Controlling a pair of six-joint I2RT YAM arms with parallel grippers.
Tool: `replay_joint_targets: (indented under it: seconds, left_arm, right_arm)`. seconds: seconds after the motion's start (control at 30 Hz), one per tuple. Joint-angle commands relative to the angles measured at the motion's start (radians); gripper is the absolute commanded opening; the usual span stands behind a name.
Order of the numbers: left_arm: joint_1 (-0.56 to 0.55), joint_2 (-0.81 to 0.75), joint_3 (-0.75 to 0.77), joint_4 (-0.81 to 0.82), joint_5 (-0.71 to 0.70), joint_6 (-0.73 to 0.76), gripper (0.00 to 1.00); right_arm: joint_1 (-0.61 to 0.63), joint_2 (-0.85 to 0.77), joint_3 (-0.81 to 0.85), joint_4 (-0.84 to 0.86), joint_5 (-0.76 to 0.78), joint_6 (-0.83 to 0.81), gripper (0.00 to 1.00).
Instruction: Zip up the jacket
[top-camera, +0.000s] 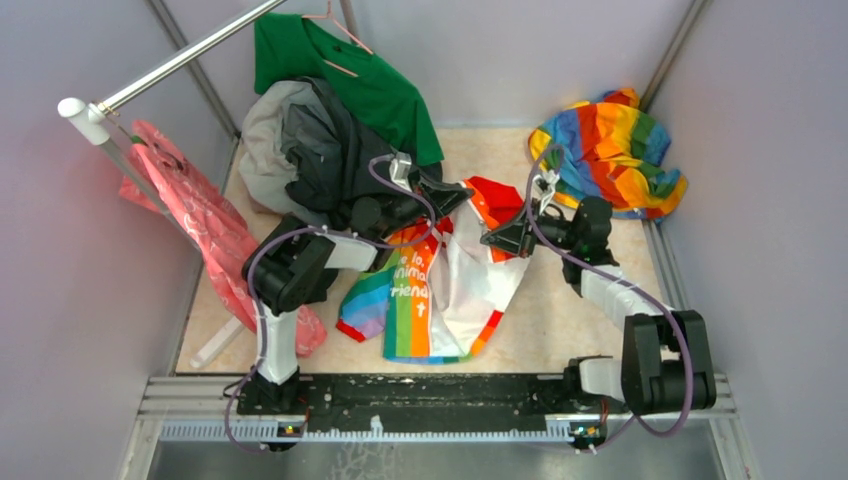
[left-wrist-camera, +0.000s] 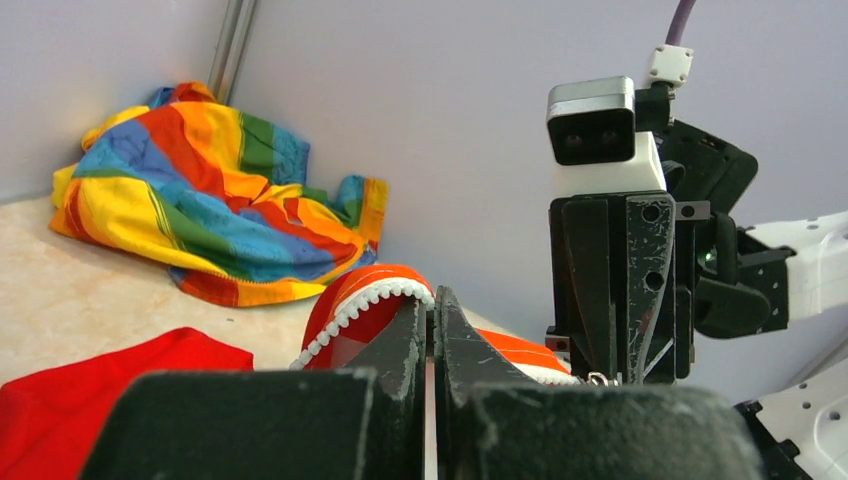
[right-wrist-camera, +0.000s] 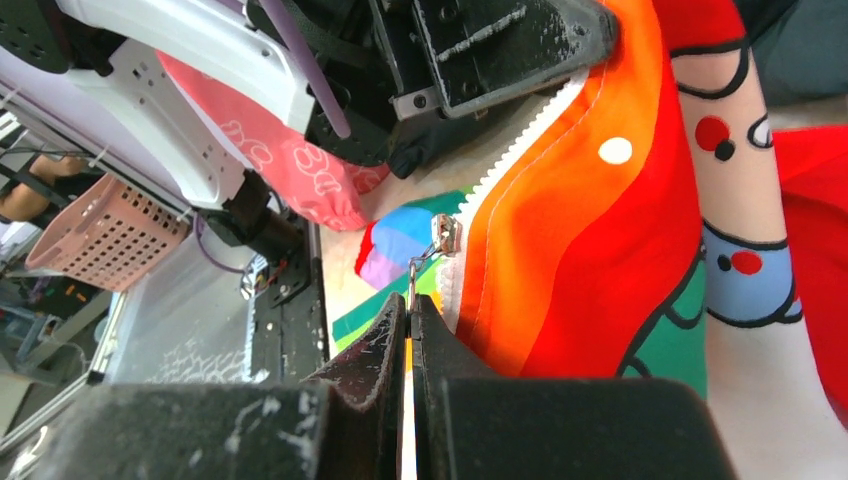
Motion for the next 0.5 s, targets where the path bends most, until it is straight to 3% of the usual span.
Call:
replay_joint_targets:
  seconds: [0.0, 0.07, 0.3, 0.37, 0.43, 0.47]
  left_arm:
    - [0.039, 0.031, 0.009, 0.271, -0.029, 0.038, 0.00]
    - [0.012, 0.040, 0.017, 0.270, -0.005, 0.067, 0.00]
    - [-0.068, 0.073, -0.013, 0.217, 0.010, 0.251, 0.00]
    - [-0.070, 0.077, -0.026, 0.212, 0.014, 0.283, 0.00]
    - [-0.074, 0.076, -0.031, 0.217, 0.024, 0.299, 0.00]
    - [-0.079, 0.071, -0.029, 0.210, 0.029, 0.315, 0.00]
  right_arm:
    - [0.035, -0.037, 0.076, -0.269, -0.065, -0.207, 0.00]
    - [0.046, -0.022, 0.096, -0.321, -0.018, -0.233, 0.00]
    - [0.045, -0.021, 0.057, -0.055, -0.031, -0.031, 0.00]
    - [0.044, -0.027, 0.080, -0.179, 0.022, -0.110, 0.00]
    - [0.037, 0.005, 0.141, -0.460, 0.144, -0.271, 0.00]
    - [0.022, 0.037, 0.157, -0.483, 0.144, -0.293, 0.00]
